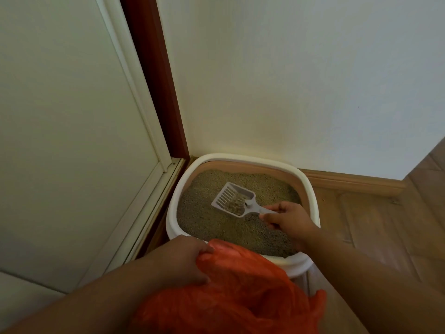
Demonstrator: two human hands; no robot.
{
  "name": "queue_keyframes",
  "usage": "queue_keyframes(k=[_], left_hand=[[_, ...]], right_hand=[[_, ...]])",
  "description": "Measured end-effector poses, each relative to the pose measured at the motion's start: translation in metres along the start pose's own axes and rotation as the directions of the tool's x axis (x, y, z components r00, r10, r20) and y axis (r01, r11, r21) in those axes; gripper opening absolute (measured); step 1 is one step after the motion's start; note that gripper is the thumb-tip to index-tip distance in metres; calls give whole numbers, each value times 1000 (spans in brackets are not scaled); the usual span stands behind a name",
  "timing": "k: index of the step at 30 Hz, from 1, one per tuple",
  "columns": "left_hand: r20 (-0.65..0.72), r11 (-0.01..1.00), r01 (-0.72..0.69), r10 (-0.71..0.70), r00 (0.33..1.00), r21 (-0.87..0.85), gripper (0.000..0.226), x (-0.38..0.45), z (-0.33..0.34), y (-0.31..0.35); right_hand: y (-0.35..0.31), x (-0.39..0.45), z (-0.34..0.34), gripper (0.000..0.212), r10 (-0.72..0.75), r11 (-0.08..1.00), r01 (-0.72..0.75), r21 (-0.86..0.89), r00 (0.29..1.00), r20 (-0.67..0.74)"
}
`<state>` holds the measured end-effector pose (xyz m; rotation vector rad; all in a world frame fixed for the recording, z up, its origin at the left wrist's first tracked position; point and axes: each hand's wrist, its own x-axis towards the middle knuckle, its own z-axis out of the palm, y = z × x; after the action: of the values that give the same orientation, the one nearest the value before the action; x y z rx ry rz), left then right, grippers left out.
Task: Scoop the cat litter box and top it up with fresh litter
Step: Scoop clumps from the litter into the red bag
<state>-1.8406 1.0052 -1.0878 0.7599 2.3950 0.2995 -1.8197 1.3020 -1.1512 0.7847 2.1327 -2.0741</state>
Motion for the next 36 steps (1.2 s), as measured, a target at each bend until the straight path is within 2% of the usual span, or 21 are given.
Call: queue_keyframes(k=[6,13,21,28,36], left_hand=[[4,1000,14,-14,1000,-2,76,-2,0,0],[-12,1000,28,-28,1000,-11,77,-4,-1,-2],[-21,1000,23,-23,1000,7,76,-4,0,0],[2,1000,17,-17,1000,15,77,-6,1,2],[-29,1000,-5,5,1000,7,76,-8,0,0]], right_hand=[[-1,-4,-5,22,3,1000,-3,1,1000,-14],[-5,-3,-27,17,-39,996,24,-91,985,-170],[-10,-12,-45,19,-50,995,28,-100,973,-223],[-17,-21,-51,20,-53,983,35,-182,994,-96],[-11,-30,-50,21,-27,977,21,-213,999,-26]])
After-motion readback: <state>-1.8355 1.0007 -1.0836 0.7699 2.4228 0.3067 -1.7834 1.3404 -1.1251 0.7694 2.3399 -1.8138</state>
